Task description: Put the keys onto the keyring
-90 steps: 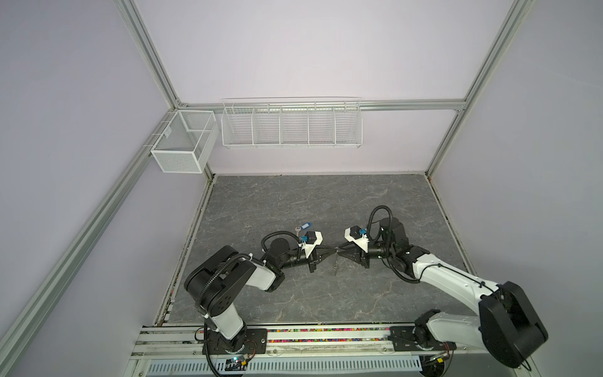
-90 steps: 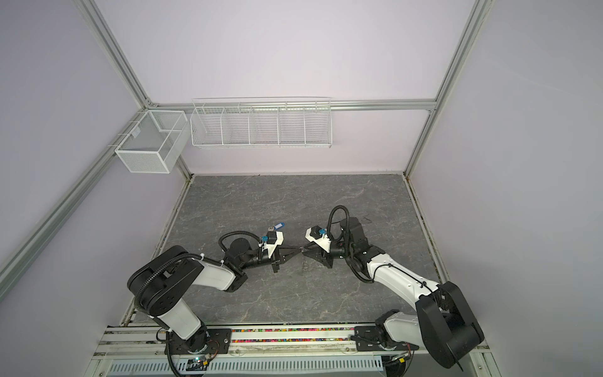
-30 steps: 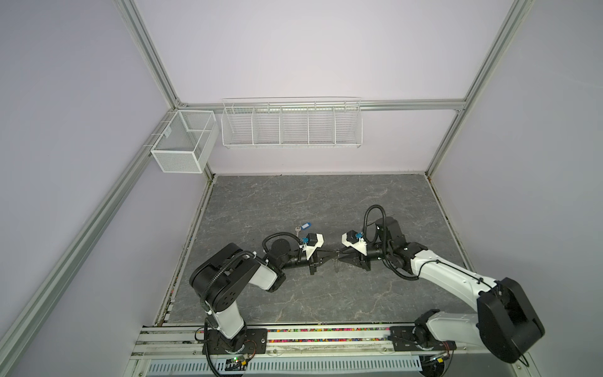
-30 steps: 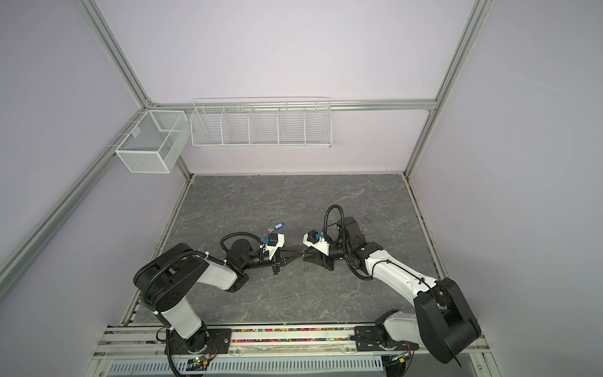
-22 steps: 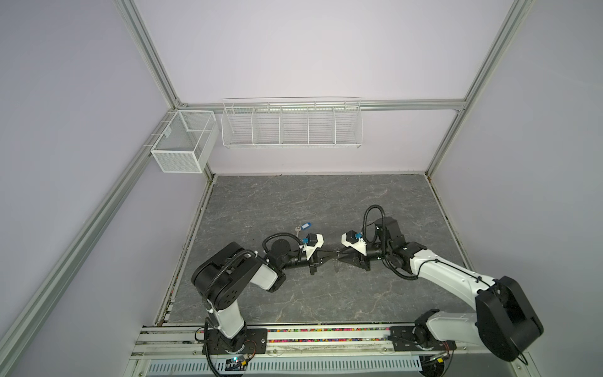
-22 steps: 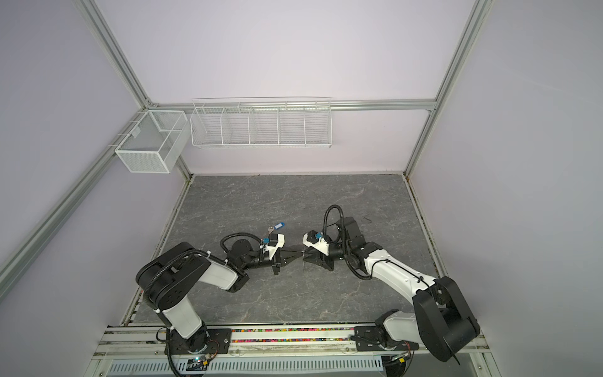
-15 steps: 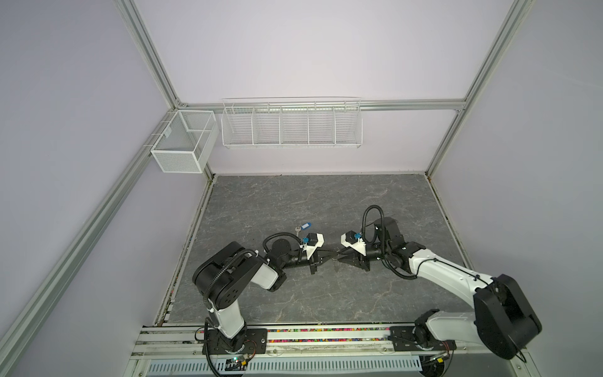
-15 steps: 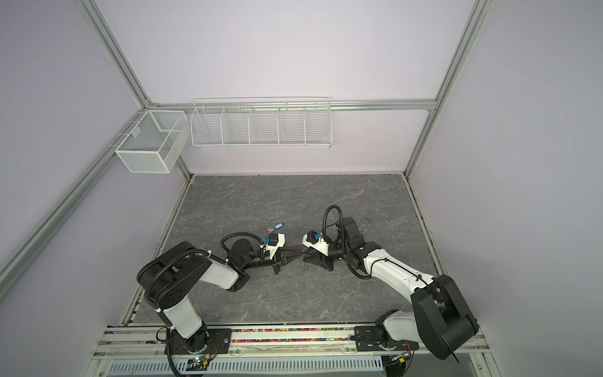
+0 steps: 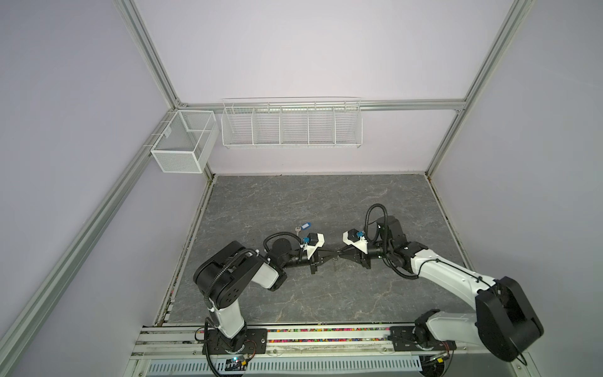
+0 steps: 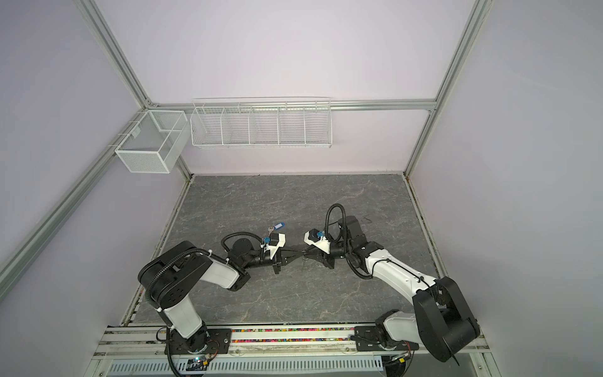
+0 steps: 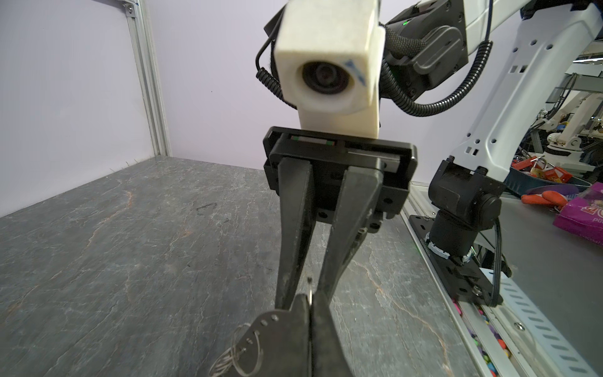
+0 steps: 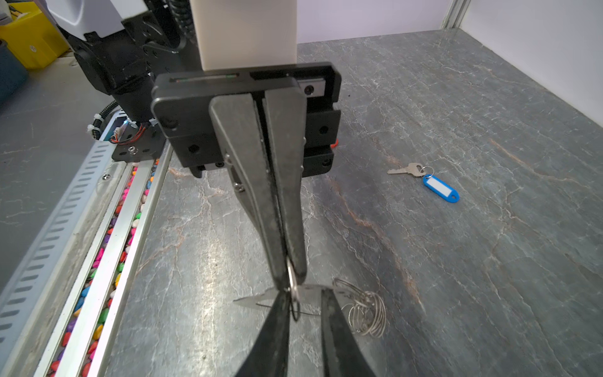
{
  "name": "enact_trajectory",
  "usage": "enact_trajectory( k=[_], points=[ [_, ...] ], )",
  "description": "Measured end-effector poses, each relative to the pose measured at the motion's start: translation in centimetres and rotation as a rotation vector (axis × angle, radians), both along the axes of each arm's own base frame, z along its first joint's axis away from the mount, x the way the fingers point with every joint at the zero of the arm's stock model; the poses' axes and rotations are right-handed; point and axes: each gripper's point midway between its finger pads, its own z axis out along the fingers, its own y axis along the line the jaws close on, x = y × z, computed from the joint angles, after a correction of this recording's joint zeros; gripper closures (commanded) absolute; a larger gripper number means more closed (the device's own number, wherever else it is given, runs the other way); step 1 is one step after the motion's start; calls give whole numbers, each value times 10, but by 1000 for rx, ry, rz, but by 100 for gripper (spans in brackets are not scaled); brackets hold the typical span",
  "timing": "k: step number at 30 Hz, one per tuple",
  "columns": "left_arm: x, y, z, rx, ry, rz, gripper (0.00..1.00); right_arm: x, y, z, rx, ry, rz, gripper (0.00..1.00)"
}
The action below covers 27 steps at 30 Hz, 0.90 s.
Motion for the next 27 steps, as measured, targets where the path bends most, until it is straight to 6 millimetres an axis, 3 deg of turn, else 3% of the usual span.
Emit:
enact_trajectory(
  k=[13,16,19,23,27],
  points=[
    [2,1,1,-2,-6,6,100,-3,2,4,22,14,17,92],
    [2,1,1,-2,-9,6,77,-4,1,2,14,23,14,93],
    [3,2,0,0,-8,20,63,-3,-1,1,-18,43,-2,93],
    [3,9,5,5,-22,59,59,2,-3,5,-59,58,-27,93],
    [2,18,29,14,-103,101,61,2,-6,6,-106,82,-48,93]
  ],
)
